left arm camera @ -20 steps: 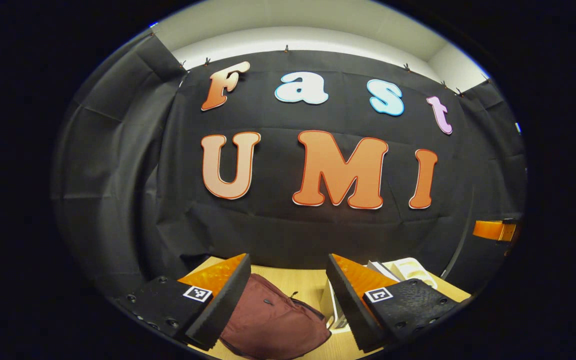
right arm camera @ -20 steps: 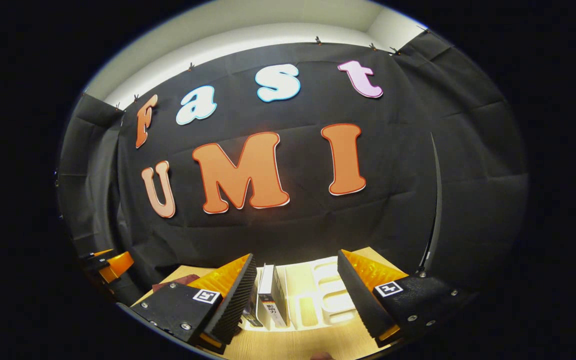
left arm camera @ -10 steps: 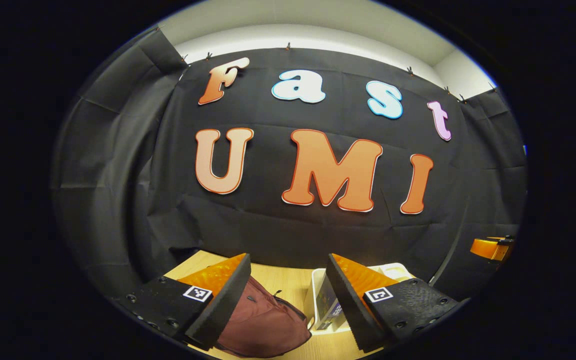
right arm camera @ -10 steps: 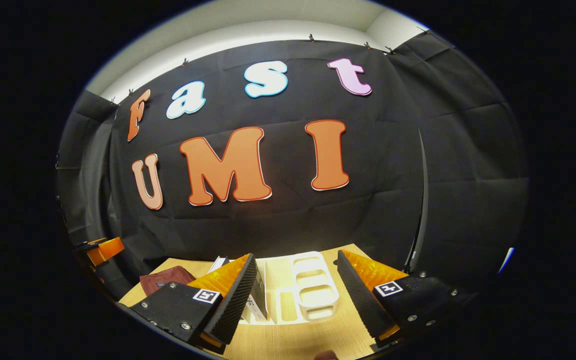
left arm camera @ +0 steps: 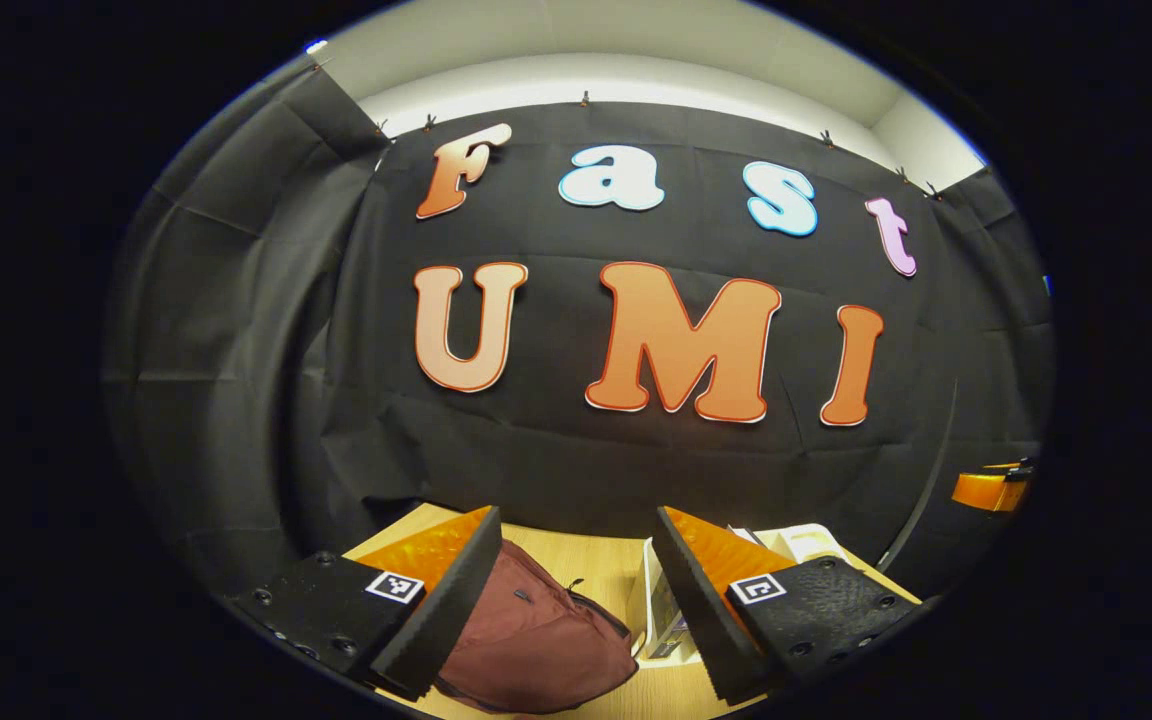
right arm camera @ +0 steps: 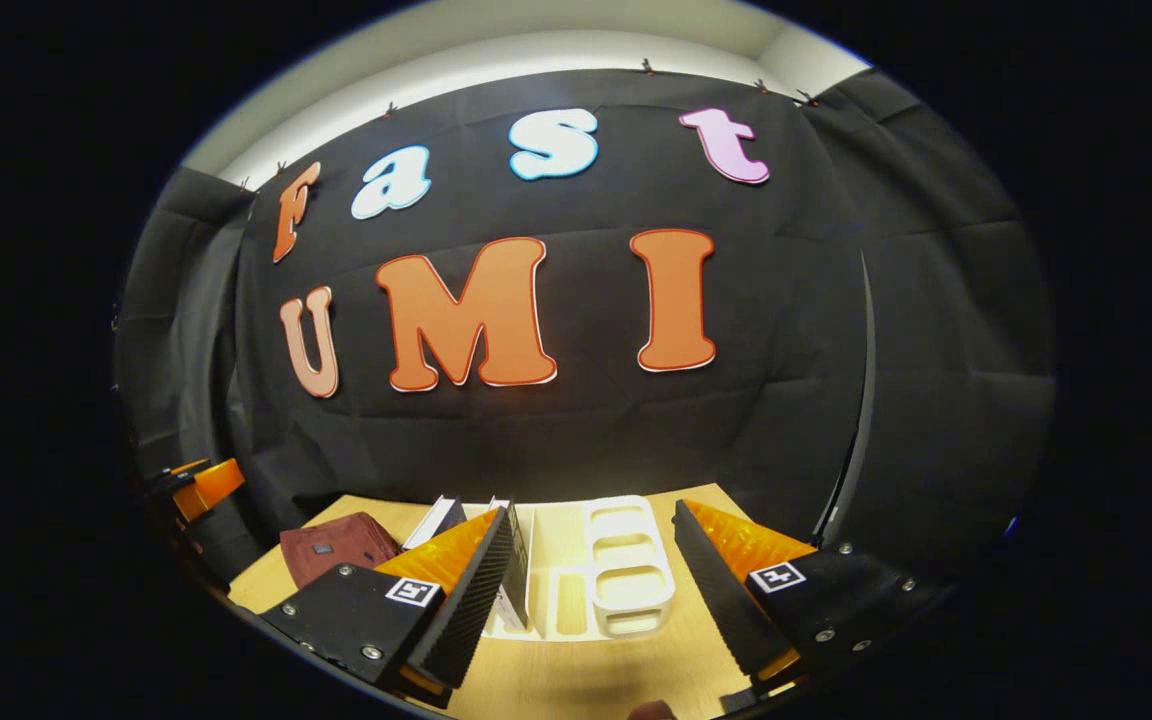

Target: Open the schoolbag, grab two books from the bookshelf and put them into the schoolbag.

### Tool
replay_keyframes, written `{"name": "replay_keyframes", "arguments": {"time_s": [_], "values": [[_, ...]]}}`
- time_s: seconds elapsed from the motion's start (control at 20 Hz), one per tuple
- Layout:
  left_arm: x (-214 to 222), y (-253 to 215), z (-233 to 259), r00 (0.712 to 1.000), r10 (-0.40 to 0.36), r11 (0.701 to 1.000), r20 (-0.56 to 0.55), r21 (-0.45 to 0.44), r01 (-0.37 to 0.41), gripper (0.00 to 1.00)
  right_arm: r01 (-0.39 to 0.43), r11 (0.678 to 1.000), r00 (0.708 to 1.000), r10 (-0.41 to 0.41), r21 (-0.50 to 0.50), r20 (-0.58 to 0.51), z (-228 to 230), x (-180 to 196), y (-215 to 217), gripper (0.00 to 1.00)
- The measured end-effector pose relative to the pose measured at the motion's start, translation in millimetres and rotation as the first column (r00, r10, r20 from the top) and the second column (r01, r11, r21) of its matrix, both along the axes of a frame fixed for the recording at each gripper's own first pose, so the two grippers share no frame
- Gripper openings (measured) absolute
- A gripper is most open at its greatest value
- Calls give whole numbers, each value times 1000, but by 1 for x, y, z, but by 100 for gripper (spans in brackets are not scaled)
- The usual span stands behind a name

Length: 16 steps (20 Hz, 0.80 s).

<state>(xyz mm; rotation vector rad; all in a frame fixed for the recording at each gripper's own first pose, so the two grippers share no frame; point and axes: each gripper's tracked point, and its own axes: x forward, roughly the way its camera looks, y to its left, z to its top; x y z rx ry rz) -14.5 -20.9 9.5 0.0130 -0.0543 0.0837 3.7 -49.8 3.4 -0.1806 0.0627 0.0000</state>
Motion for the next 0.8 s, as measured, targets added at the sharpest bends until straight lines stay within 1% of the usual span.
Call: {"name": "replay_keyframes", "arguments": {"time_s": [0.05, 0.1, 0.15, 0.2, 0.25, 0.35, 0.4, 0.45, 0.5, 0.6, 0.65, 0.7, 0.75, 0.8], "values": [[-3, 0, -7, 1000, 4, 1000, -2, 31, -3, 95, 19, 1000, 1000, -19, -15, -13, -5, 3, -8, 97], [-6, -3, -18, 1000, -11, 996, -23, 92, 13, 95, 24, 1000, 1000, -24, -1, -18, -10, 2, -9, 100], [-10, 3, -35, 999, 1, 988, -53, 157, 7, 95, 42, 999, 999, -42, 24, -20, -14, 2, -12, 96], [-11, 4, -47, 997, -3, 985, -78, 172, 17, 94, 72, 997, 997, -71, 28, -30, -18, 1, -16, 96], [-10, 6, -59, 994, -16, 982, -108, 184, 36, 95, 85, 996, 996, -85, 28, -16, -16, -2, -16, 96], [-9, 14, -90, 982, -34, 974, -185, 216, 74, 95, 110, 994, 994, -110, 7, -26, -23, -7, -13, 97], [-8, 19, -117, 969, -37, 960, -244, 260, 102, 96, 125, 992, 991, -125, 3, -40, -30, -9, -14, 97], [-8, 17, -134, 958, -43, 952, -282, 279, 125, 96, 140, 990, 988, -139, 5, -61, -37, -12, -18, 96], [-11, 11, -167, 935, -53, 938, -351, 304, 167, 96, 159, 987, 984, -157, 13, -80, -42, -13, -26, 97], [-11, 2, -208, 903, -41, 910, -427, 358, 211, 96, 182, 983, 978, -179, 24, -103, -48, -16, -38, 96], [-15, 8, -233, 882, 7, 888, -471, 408, 211, 96, 196, 980, 975, -192, 22, -114, -50, -18, -45, 96], [-14, 0, -275, 843, 16, 866, -537, 429, 257, 98, 215, 976, 968, -210, 25, -135, -55, -23, -57, 96], [-11, 1, -291, 825, 30, 856, -564, 441, 270, 98, 224, 974, 965, -218, 27, -144, -58, -25, -63, 96], [-11, 4, -311, 792, 67, 839, -607, 464, 285, 98, 233, 972, 962, -226, 28, -154, -61, -27, -68, 96]]}}
